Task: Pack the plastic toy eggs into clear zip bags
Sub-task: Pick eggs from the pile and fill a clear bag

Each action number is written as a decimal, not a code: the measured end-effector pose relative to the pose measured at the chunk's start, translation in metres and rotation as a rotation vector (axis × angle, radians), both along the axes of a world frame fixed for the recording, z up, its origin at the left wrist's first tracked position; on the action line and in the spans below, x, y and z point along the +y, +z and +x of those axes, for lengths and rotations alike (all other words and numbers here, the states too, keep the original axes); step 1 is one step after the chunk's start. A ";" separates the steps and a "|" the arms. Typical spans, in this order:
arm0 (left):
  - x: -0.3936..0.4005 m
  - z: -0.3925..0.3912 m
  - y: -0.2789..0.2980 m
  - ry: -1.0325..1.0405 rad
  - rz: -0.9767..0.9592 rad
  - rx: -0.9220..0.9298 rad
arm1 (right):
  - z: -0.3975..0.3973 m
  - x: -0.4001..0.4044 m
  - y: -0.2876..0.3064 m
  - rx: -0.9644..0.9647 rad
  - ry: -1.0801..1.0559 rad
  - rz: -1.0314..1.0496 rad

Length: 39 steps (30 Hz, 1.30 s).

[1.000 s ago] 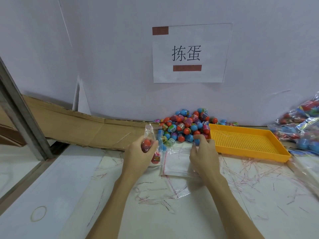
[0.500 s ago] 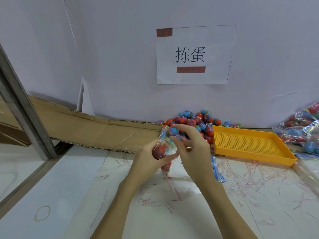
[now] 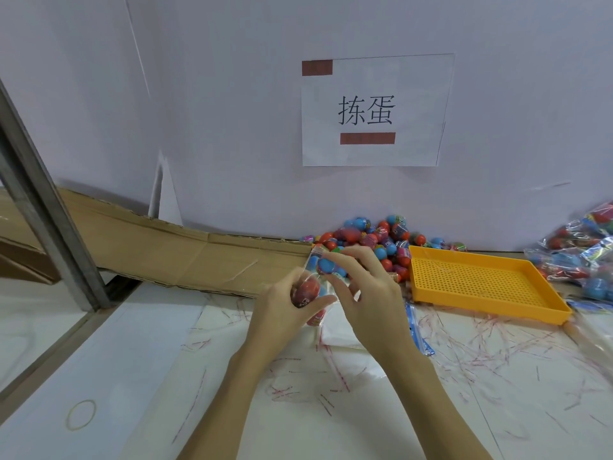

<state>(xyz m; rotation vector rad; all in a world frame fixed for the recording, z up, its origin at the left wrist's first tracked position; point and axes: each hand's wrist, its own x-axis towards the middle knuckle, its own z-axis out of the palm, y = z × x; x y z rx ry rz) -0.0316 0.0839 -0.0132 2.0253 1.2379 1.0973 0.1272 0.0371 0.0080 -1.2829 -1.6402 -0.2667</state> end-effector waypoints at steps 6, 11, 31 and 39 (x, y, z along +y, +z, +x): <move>0.002 -0.004 -0.001 0.001 0.016 -0.015 | 0.000 0.002 -0.002 0.073 0.078 -0.126; 0.002 -0.001 -0.003 -0.058 -0.048 -0.025 | -0.002 -0.002 -0.003 0.108 0.110 -0.182; 0.002 -0.003 -0.002 -0.097 -0.013 -0.077 | 0.003 0.002 -0.007 0.033 0.113 -0.293; -0.002 -0.004 0.004 -0.075 0.036 -0.127 | 0.001 -0.002 -0.004 0.071 0.156 -0.318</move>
